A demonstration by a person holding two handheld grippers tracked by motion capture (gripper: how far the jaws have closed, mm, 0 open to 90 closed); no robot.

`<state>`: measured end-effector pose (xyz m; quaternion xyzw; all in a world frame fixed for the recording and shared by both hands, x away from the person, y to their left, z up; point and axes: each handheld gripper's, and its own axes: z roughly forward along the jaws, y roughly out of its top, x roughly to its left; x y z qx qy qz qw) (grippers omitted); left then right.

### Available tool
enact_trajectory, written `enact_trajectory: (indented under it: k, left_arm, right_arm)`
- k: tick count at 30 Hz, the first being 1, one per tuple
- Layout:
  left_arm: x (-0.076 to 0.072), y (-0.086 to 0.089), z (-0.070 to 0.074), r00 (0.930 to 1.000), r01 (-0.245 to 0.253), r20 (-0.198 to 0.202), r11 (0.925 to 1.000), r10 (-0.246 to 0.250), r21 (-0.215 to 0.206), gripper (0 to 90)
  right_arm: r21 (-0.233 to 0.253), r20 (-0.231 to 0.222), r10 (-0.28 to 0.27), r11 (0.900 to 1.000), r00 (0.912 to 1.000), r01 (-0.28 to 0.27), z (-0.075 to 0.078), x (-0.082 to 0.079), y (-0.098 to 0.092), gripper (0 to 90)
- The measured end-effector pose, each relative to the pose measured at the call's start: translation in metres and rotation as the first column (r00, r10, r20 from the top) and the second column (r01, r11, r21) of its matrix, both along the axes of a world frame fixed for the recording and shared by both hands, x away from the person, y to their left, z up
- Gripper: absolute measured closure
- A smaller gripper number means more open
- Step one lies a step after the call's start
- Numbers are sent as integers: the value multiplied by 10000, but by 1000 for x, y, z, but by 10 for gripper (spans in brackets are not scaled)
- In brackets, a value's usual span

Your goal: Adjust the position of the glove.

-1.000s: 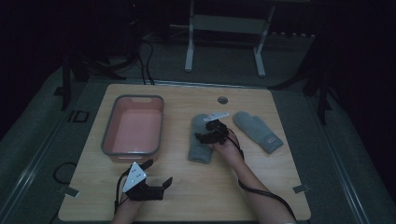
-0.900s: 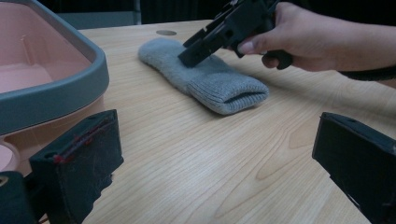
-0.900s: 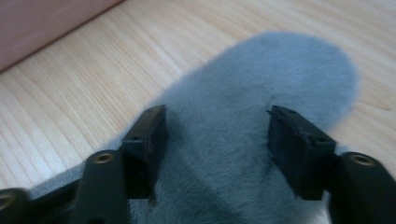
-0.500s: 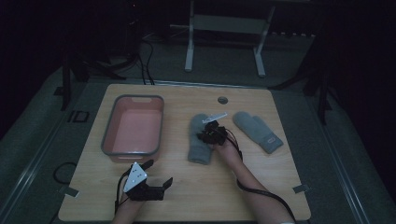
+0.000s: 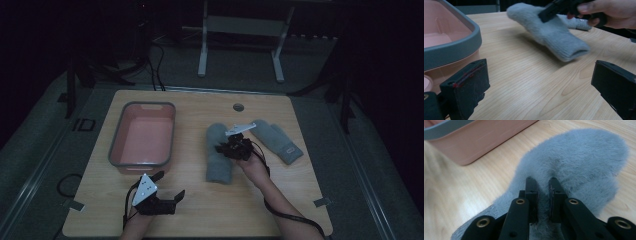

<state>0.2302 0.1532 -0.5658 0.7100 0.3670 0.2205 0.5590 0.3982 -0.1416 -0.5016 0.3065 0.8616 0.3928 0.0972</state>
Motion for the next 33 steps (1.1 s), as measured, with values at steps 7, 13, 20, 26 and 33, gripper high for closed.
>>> enact_trajectory:
  k: [7,13,20,26,33]
  left_arm:
    - [0,0,0,10000,-15,-9,10000,15,12,18]
    - [0,-1,0,10000,-1,-36,9999,1,123,18]
    - [0,0,0,10000,-14,-17,10000,14,92,18]
    - [-1,0,1,10000,-12,-36,10000,12,5,18]
    - [-1,-1,1,10000,21,-38,10000,-21,31,18]
  right_arm:
    - [133,-276,-190,9997,9994,194,-7,-22,-18,811]
    - [-284,-628,-86,9996,9980,69,-25,-22,-22,789]
    - [-368,-863,-235,9991,9960,203,-41,-16,-24,745]
    - [-472,-536,325,9983,9980,-350,-36,-18,-23,522]
    - [-141,-326,129,9998,9994,-134,-14,-18,-36,321]
